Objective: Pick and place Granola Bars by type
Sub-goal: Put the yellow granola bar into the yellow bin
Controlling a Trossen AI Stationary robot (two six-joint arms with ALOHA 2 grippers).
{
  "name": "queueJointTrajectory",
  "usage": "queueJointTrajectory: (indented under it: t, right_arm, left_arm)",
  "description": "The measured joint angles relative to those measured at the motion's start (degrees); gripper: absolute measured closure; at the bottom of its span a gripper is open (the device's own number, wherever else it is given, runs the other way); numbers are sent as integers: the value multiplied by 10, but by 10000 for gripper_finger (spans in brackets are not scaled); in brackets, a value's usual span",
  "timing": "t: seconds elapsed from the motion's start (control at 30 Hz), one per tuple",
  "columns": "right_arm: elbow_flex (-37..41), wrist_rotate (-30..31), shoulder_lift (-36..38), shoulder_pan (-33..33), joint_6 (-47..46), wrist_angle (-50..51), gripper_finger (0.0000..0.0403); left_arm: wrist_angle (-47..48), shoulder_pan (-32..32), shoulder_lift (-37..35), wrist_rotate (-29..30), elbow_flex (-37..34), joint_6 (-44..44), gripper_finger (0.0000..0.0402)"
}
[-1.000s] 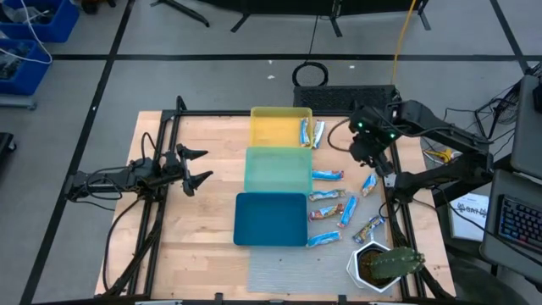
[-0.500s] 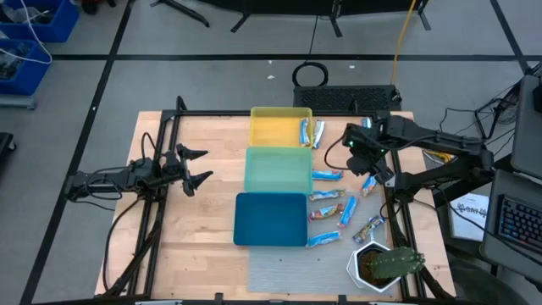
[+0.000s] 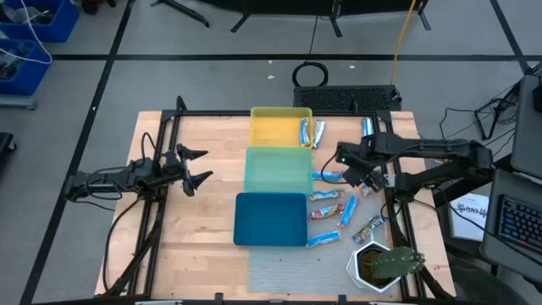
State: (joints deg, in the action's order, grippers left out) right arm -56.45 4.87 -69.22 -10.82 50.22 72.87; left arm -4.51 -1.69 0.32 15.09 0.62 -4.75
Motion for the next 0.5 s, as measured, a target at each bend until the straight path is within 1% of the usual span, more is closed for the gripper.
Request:
queueJointTrajectory:
  t: [0.1, 0.5]
  right_arm:
    - [26, 14, -6, 9, 0, -7, 126]
    - [114, 14, -31, 42, -18, -17, 126]
  left_arm:
    - [0, 0, 0, 0, 0, 0, 9]
    - [0, 0, 0, 0, 0, 0, 9]
